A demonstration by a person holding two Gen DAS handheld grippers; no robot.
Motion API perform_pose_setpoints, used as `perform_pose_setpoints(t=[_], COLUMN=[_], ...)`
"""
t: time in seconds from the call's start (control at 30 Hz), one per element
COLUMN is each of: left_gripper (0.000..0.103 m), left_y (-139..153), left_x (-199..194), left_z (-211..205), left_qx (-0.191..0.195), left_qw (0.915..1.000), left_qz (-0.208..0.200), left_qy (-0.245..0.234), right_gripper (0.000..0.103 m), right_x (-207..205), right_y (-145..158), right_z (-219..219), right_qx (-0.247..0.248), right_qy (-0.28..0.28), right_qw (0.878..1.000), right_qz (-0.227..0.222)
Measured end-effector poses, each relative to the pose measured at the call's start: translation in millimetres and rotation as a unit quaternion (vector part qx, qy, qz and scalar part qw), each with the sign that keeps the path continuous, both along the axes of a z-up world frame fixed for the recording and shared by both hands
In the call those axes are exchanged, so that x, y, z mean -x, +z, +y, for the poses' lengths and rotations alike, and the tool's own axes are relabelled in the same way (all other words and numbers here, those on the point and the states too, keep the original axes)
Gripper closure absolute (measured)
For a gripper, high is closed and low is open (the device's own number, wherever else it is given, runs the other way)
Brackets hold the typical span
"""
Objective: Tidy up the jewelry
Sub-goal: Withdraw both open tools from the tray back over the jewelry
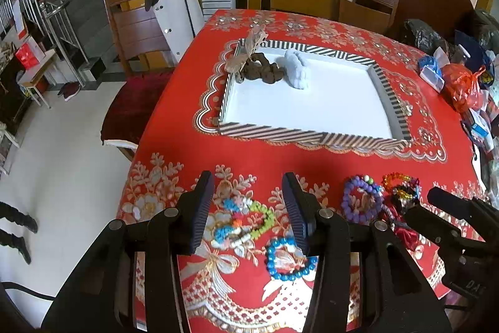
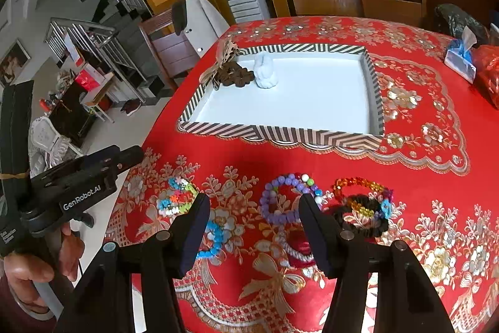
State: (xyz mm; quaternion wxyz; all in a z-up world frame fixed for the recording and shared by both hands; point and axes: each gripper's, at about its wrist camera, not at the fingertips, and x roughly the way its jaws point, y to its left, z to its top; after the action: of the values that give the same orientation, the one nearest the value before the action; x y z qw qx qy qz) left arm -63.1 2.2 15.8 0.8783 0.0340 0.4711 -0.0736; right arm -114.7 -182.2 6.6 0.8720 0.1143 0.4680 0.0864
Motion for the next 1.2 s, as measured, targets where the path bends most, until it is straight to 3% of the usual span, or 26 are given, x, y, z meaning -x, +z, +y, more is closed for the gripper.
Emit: perform_pose_setpoints(t=[0.4, 1.2], left_gripper=[0.058, 0.058], left_y=[1.8, -9.7], left_x=[28.0, 50.7], left_z=[-3.5, -2.5], left_qx=[0.001, -0.006], left_qw=[1.0000, 0.9998], left_qz=[-0.005, 0.009], left_qy=[-0.003, 0.016], right_gripper=[0.046, 0.046], right_x=[22.5, 46.1], right_y=[4.7, -16.3], right_z=[-7.1, -25.1], right_qx=[0.009, 0.015], right_qy=[-0.004, -0.009], right_qw=[1.000, 1.000], right_qz=[-0.009, 0.016])
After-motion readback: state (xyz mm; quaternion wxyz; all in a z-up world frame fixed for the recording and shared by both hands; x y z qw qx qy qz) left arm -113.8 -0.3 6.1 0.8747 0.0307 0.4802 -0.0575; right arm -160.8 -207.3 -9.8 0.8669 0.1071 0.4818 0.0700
